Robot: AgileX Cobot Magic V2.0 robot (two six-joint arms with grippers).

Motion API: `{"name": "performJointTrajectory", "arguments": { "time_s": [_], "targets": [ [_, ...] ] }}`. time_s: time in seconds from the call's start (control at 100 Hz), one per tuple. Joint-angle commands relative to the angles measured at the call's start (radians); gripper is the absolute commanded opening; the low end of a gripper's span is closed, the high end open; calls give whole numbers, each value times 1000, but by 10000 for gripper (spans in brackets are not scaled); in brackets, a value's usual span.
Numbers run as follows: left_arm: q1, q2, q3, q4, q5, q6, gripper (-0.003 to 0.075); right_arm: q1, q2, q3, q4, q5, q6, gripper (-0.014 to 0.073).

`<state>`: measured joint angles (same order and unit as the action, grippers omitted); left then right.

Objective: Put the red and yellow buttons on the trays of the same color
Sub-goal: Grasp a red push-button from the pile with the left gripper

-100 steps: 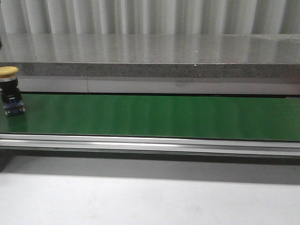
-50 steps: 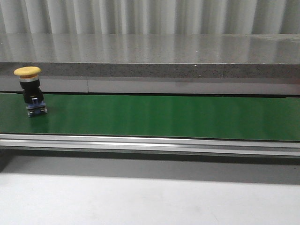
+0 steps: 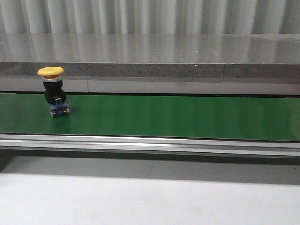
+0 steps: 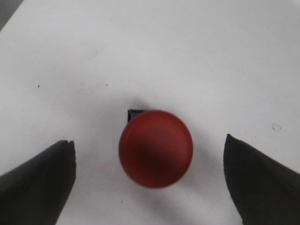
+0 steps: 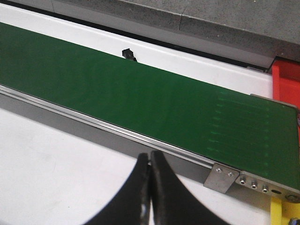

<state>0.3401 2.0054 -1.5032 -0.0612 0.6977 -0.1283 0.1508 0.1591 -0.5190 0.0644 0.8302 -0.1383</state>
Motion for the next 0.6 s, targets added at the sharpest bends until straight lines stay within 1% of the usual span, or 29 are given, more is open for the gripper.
{"name": "performJointTrajectory", "arguments": {
  "time_s": [0.0, 0.19, 0.24, 0.31, 0.41, 0.48, 0.55, 0.59],
  "targets": [
    [4, -35, -30, -36, -92, -9, 617, 1, 10, -22, 1, -71, -8, -65],
    [4, -12, -30, -50, -122, -9, 615, 1, 10, -22, 1, -71, -8, -65],
    [4, -12, -30, -50, -124, -9, 595, 1, 10, -22, 1, -71, -8, -65],
    [4, -12, -30, -50, -121, -9, 524, 1, 10, -22, 1, -71, -8, -65],
    [4, -12, -30, -50, -113, -9, 365, 1, 10, -22, 1, -71, -8, -65],
    [4, -12, -30, -50, -105, -9, 270, 1, 10, -22, 1, -71, -8, -65],
    [4, -12, -30, -46, -101, -9, 195, 1, 10, -22, 1, -71, -8, -65],
    [4, -16, -30, -46, -99, -9, 165, 1, 10, -22, 1, -71, -8, -65]
  ]
}}
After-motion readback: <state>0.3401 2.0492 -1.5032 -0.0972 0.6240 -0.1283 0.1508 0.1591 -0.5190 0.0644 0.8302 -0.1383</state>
